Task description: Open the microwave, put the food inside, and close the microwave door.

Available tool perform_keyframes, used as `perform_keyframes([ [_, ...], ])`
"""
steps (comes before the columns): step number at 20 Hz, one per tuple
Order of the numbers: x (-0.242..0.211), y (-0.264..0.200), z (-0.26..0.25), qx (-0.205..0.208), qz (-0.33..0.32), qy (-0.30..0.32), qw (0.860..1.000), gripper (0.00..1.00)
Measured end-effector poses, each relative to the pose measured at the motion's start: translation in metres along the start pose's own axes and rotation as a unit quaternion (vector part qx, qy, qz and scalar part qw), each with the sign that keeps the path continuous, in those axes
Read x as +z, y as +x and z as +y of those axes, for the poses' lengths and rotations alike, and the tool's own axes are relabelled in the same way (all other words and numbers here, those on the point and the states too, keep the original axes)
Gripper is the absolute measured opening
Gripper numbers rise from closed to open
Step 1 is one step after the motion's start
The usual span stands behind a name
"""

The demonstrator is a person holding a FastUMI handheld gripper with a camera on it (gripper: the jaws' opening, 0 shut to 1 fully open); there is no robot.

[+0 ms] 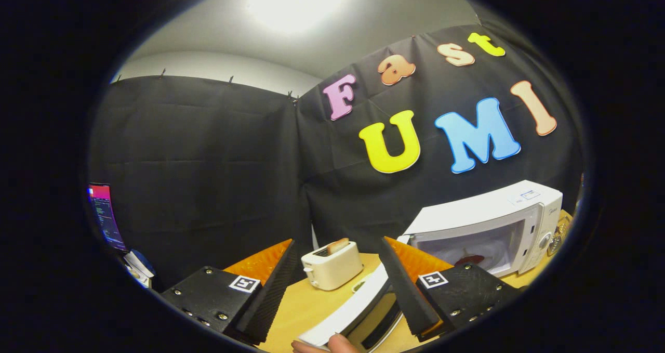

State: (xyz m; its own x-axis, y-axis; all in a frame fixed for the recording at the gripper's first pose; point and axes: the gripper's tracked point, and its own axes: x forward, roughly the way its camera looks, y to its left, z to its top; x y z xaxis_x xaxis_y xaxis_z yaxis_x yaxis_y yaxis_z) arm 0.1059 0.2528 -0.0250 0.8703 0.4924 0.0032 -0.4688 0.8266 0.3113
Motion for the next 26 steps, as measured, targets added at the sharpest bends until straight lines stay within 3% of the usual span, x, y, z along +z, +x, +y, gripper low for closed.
perform_keyframes([
  [2,-0.005,-0.007,0.026,0.021,0.002,-0.017,1.000,0.95],
  [6,-0.043,-0.011,0.086,0.081,0.036,-0.115,0.989,0.95],
  [8,-0.066,-0.011,0.099,0.080,0.046,-0.120,0.988,0.91],
  [10,-0.094,-0.009,0.107,0.085,0.073,-0.122,0.986,0.81],
  [12,-0.117,-0.002,0.102,0.066,0.087,-0.137,0.984,0.76],
  [14,-0.138,0.004,0.092,0.047,0.095,-0.147,0.983,0.59],
  [15,-0.147,0.006,0.084,0.036,0.098,-0.151,0.983,0.44],
  [17,-0.167,0.011,0.069,0.022,0.113,-0.148,0.982,0.27],
  [18,-0.175,0.011,0.055,0.003,0.123,-0.144,0.982,0.24],
  [19,-0.182,0.011,0.041,-0.010,0.134,-0.136,0.982,0.11],
  [21,-0.195,0.004,0.034,-0.008,0.151,-0.118,0.981,0.01],
  [26,-0.190,-0.012,-0.007,-0.051,0.141,-0.145,0.978,0.01],
])
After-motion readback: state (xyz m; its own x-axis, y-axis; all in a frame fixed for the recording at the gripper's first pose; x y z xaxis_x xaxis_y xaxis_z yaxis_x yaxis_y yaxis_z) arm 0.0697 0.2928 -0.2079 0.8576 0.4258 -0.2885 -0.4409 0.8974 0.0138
